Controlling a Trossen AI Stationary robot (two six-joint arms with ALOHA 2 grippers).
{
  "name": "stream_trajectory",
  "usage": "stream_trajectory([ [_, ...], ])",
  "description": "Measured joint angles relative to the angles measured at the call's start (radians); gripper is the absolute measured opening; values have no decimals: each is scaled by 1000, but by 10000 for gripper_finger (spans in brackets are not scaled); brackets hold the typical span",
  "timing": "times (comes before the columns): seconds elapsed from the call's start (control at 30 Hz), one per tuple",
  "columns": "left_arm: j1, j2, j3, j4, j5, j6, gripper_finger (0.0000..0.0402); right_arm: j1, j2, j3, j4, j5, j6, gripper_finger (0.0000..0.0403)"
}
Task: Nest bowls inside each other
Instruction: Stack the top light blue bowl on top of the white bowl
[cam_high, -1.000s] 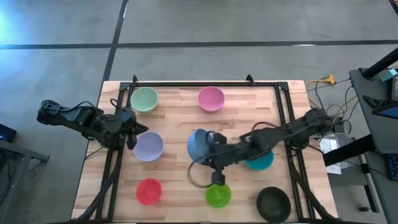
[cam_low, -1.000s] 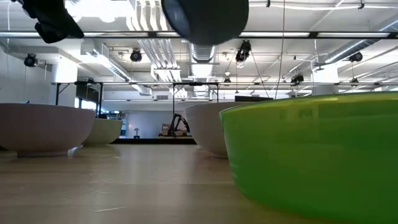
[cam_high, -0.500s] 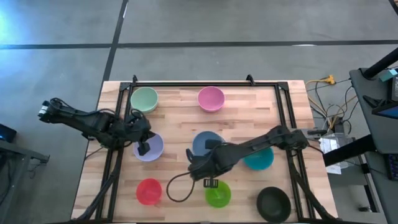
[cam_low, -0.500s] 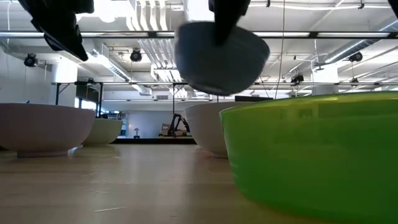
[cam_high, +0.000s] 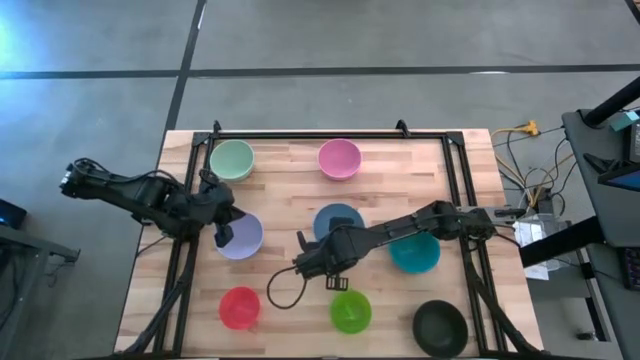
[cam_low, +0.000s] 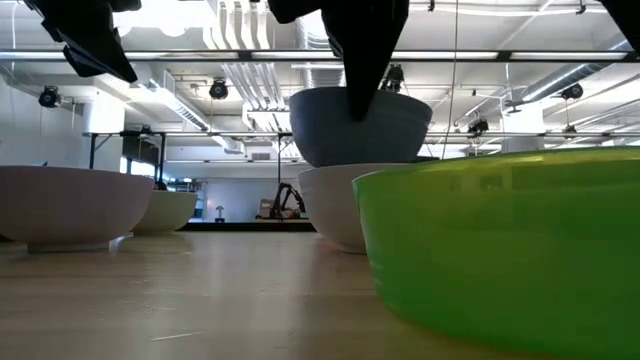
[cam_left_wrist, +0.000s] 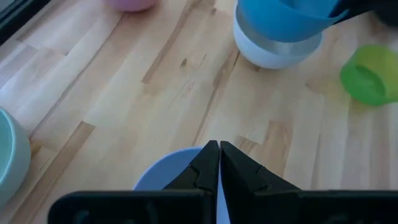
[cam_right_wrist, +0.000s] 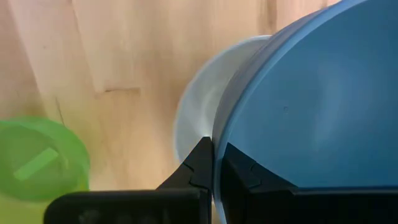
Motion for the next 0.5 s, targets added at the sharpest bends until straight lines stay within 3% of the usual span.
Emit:
stream_trajectory([
  [0.5,0,-63,0,0,0,-3,0,6,0,-78,67,-104,-1,9],
])
